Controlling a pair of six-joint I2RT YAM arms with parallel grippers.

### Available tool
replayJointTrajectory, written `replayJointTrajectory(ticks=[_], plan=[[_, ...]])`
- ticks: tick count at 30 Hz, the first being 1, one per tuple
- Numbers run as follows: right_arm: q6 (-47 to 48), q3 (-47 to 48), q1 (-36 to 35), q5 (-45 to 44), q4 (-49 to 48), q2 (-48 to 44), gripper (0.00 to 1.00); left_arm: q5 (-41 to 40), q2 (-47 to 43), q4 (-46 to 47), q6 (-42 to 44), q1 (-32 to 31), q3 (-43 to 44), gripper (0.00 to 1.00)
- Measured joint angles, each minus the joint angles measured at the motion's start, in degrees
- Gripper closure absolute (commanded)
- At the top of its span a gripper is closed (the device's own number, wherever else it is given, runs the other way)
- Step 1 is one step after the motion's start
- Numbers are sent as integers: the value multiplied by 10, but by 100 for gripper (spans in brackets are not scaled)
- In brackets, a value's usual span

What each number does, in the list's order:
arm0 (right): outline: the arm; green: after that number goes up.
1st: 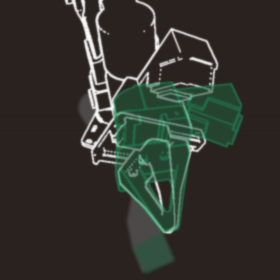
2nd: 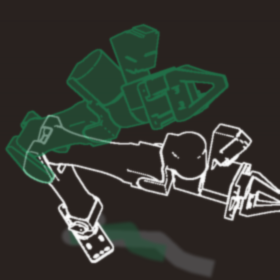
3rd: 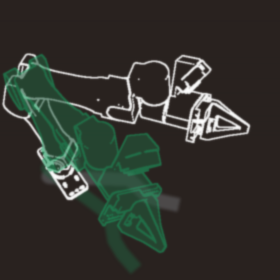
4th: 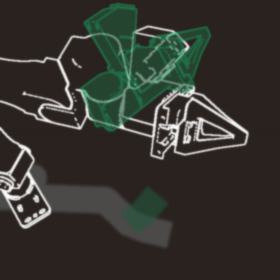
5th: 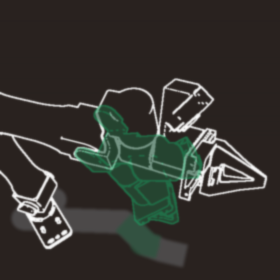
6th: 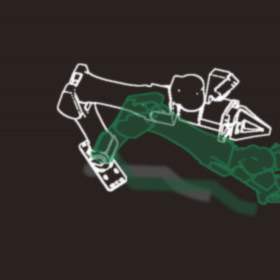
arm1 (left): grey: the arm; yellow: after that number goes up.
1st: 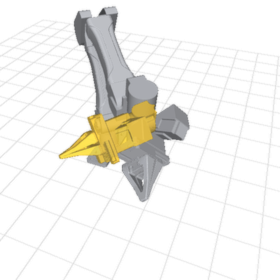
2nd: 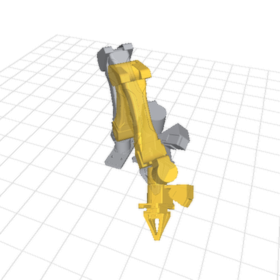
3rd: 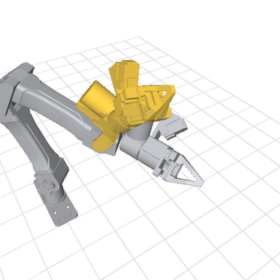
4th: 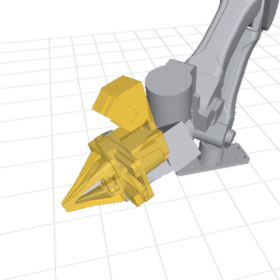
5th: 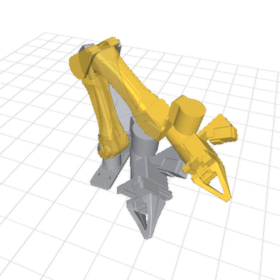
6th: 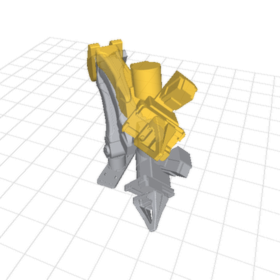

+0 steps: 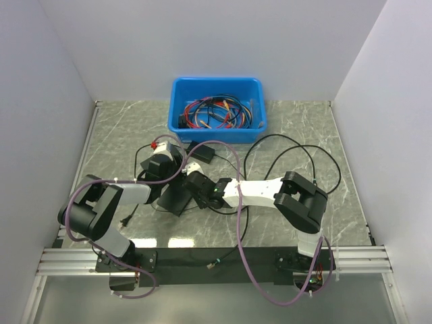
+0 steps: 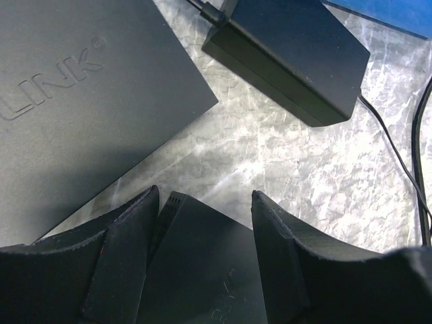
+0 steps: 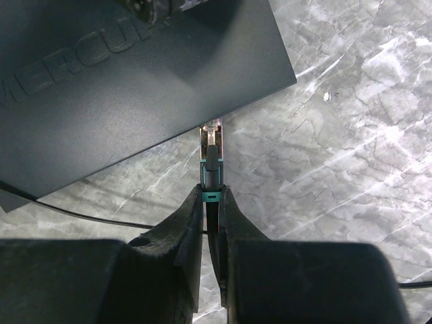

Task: Insert the plug into the switch port

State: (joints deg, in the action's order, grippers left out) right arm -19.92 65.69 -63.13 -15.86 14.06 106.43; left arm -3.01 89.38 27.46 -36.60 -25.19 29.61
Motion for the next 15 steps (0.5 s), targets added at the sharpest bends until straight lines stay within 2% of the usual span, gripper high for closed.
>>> replayJointTrajectory(ticks=[15], plan=[[42,-12,-1,2,-24,0,100,34,26,48,27,5,0,40]])
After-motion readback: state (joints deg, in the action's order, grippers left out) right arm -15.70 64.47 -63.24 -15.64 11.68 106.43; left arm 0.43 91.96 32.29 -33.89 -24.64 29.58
